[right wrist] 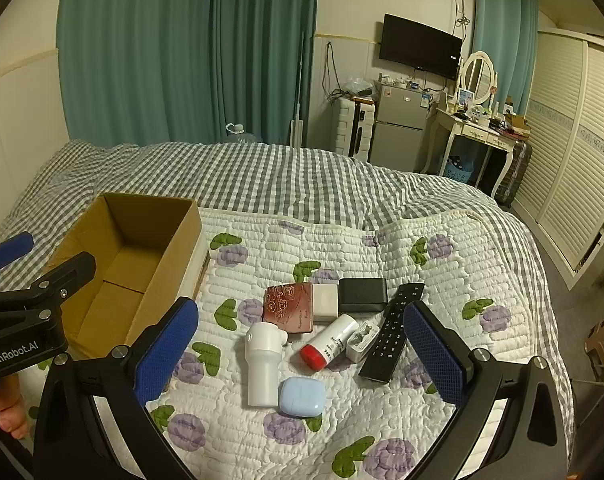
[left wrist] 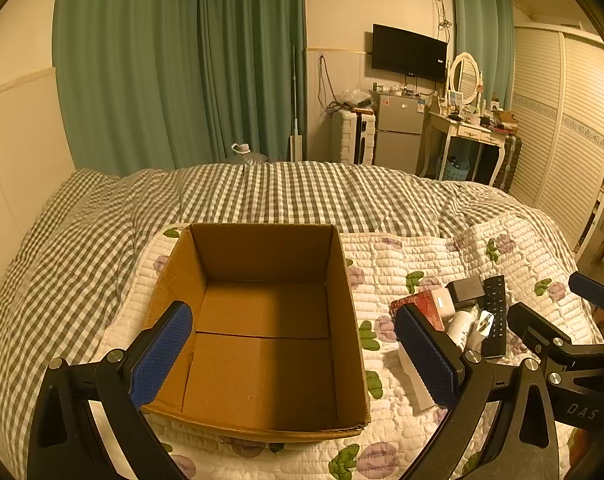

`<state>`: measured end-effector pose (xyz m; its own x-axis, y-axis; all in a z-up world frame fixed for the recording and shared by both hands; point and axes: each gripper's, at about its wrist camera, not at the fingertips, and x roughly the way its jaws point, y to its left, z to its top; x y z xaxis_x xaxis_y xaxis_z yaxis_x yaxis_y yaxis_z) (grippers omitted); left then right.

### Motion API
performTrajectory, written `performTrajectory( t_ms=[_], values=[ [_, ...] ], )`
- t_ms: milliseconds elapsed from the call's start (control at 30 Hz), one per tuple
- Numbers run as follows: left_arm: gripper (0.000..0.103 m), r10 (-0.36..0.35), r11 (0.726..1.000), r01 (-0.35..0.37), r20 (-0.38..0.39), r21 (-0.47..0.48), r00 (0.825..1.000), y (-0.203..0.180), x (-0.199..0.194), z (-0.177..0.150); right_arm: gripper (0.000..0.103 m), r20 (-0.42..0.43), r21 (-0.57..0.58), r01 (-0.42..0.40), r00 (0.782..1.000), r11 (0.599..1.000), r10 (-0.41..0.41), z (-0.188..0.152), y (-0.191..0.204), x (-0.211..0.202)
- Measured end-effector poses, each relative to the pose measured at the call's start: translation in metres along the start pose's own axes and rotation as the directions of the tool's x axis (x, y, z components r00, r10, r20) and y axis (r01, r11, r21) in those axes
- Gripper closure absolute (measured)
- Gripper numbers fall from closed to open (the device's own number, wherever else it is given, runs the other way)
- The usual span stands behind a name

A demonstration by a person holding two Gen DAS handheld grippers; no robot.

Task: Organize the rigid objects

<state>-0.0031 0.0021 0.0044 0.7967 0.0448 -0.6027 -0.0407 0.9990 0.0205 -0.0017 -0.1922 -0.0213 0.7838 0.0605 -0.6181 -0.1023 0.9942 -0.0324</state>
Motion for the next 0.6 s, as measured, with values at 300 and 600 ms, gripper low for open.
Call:
performTrajectory(
  t_ms=[300, 600],
  values=[
    [0.000, -0.013, 1.000, 0.013, 0.039, 0.015, 0.999, -0.021, -0.018, 0.010, 0.000, 0.029, 0.010, -0.003, 1.000, 1.000, 0.002, 0.005, -0.014, -0.018],
    [0.000, -0.069, 0.995, 0.067, 0.028, 0.074, 0.997, -0.083, -0.012, 0.015, 0.000, 0.044, -0.007, 0.074, 0.996, 0.997, -0.074, 0.008, -0.068, -0.028]
  ],
)
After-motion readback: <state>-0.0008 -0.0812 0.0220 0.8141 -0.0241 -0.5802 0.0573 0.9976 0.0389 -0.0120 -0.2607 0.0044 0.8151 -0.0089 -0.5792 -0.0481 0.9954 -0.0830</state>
